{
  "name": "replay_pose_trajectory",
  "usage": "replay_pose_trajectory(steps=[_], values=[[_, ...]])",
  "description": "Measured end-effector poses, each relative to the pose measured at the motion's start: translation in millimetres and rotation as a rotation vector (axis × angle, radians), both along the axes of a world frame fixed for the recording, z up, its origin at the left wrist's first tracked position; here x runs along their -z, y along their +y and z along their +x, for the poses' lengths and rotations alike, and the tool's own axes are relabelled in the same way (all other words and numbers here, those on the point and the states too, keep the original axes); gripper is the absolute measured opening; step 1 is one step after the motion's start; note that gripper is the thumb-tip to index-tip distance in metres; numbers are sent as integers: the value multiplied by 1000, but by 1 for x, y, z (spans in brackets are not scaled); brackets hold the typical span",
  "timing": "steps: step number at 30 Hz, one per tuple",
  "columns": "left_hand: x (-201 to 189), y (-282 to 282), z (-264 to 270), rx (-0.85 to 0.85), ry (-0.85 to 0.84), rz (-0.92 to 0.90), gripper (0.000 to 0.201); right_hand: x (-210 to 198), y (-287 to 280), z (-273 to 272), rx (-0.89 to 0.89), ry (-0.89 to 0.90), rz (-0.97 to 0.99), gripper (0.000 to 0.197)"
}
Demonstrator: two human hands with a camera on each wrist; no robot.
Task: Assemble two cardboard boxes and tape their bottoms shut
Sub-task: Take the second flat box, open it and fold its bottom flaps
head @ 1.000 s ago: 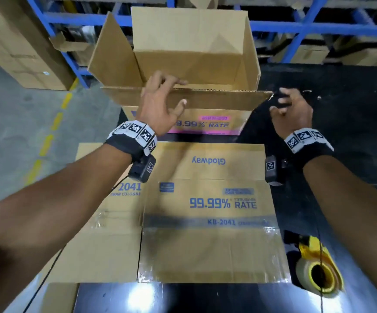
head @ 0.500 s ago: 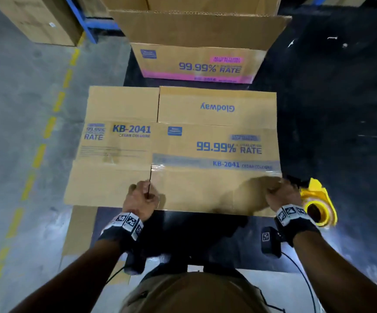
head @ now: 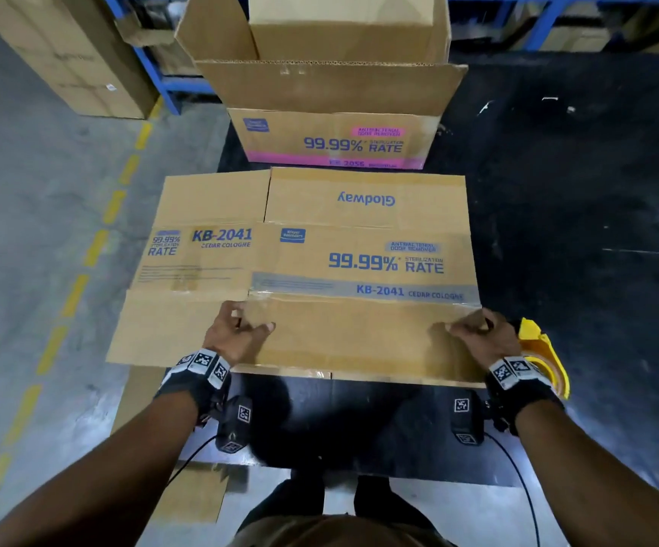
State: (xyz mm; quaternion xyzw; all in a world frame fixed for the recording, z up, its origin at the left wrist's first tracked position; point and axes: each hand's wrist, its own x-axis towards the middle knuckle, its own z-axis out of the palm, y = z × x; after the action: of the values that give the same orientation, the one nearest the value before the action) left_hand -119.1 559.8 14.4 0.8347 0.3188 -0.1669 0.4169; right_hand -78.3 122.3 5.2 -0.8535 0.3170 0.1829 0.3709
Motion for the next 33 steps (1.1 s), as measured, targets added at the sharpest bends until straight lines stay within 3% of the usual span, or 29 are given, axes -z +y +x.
replay_pose_trajectory(steps=[6, 12, 15, 19, 21, 26, 29, 31, 33], values=[[-40, -9, 6, -131, -237, -39, 68, -50, 5, 6, -59, -250, -125, 103], [-118, 7, 15, -198, -523, 7, 71, -141, 7, 16, -205, -484, -287, 72], [-166, 21, 19, -183, -542, 114, 73, -181, 11, 17, -231, -506, -251, 58], [-215, 34, 20, -172, -546, 58, 88, -207, 17, 13, -259, -503, -122, 50], [-215, 38, 19, -106, -513, 82, 82, -206, 19, 12, -265, -493, -104, 49], [-192, 24, 7, -126, -388, 73, 70, -197, 16, 12, -277, -470, -196, 58], [-198, 20, 7, -116, -433, 120, 63, -193, 4, 24, -298, -488, -219, 61], [-202, 23, 11, -102, -454, 103, 63, -195, -2, 33, -281, -509, -57, 64], [-203, 26, 19, -83, -441, 97, 66, -208, 2, 36, -263, -481, 175, 54]])
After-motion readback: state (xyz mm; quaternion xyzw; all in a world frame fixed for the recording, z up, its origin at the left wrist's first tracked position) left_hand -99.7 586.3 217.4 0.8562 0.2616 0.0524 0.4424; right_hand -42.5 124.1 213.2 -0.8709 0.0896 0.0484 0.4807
